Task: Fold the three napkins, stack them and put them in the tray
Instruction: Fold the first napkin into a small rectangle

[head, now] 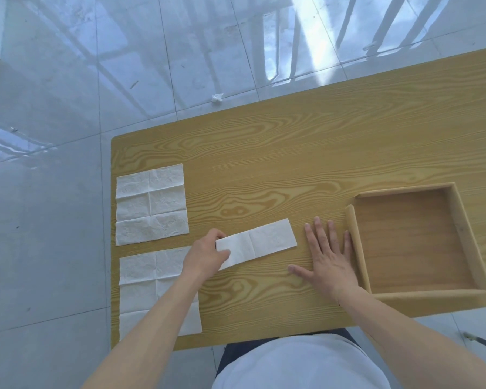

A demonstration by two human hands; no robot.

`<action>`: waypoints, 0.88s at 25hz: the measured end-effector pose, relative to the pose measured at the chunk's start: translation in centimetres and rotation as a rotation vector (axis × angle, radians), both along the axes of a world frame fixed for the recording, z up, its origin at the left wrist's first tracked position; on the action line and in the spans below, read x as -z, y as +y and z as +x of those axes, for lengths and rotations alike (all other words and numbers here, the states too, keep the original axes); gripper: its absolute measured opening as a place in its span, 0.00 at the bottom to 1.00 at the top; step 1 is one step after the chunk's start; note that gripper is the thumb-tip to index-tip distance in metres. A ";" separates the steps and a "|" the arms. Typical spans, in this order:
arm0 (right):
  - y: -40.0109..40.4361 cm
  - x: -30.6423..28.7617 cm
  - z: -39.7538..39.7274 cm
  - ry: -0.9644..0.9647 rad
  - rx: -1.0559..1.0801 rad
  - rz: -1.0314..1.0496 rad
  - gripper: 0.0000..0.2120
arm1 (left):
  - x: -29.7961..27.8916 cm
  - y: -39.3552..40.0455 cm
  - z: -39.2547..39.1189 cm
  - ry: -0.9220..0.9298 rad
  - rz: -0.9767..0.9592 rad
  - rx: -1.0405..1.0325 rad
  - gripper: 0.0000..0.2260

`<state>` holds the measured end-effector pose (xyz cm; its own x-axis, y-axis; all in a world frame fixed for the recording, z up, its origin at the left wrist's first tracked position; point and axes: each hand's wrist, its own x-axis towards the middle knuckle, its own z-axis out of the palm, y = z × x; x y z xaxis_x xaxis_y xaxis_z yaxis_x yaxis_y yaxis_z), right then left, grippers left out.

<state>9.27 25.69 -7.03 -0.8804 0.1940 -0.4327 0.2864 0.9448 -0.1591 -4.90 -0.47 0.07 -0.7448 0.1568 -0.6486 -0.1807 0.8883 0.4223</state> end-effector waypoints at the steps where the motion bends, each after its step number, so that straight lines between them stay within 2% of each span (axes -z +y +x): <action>1: 0.0 0.1 0.0 0.002 0.003 0.000 0.52 | -0.2 0.2 0.0 0.027 0.036 -0.019 0.10; 9: 0.2 0.1 -0.1 -0.043 0.002 -0.032 0.51 | -1.5 5.1 0.3 0.122 0.236 -0.129 0.13; 15: 0.4 -0.1 -0.4 -0.086 -0.014 -0.072 0.52 | -0.7 10.3 1.1 0.132 0.240 -0.110 0.15; 19: 0.6 -0.2 -0.6 -0.110 -0.023 -0.095 0.52 | 0.8 12.4 2.1 0.071 0.181 -0.029 0.20; 22: 0.7 -0.3 -0.6 -0.114 -0.030 -0.099 0.52 | 1.5 12.1 3.1 0.042 0.249 -0.052 0.24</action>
